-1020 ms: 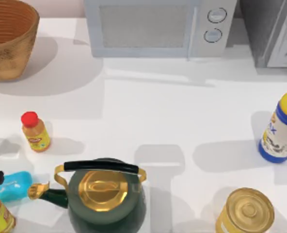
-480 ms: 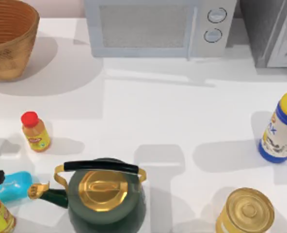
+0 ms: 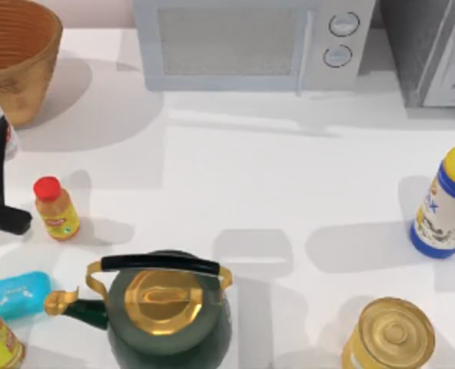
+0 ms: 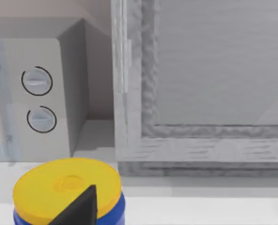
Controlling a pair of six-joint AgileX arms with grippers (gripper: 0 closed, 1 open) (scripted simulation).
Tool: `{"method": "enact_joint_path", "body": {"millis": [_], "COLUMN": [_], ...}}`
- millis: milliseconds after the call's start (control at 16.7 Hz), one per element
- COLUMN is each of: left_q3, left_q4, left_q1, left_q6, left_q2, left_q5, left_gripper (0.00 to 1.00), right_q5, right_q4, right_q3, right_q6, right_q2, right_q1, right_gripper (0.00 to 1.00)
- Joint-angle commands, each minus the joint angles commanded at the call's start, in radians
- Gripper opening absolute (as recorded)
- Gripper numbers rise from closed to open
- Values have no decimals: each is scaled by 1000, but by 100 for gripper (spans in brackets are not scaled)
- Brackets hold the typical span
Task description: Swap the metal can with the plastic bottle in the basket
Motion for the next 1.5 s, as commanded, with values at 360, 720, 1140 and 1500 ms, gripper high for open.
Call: {"method": "enact_joint_path", "body": {"millis": [360, 720, 1140, 1500], "left_q3": [291, 588, 846, 907], "left_q4": [338, 681, 977, 1045], "left_q1": [-136, -265, -332, -315], "left_q6": [11, 17, 16, 15], "left_q2": [649, 1316, 1874, 1991], "left_q5": [325, 651, 918, 978], "left_gripper": [0, 0, 0, 0], "right_q5": [0, 0, 0, 0], "right_q4": [0, 0, 0, 0], "right_q3": [0, 0, 0, 0], "right_q6": [0, 0, 0, 0], "right_q2": [0, 0, 0, 0], "right_q1": [0, 0, 0, 0], "right_gripper": [100, 100, 100, 100]}}
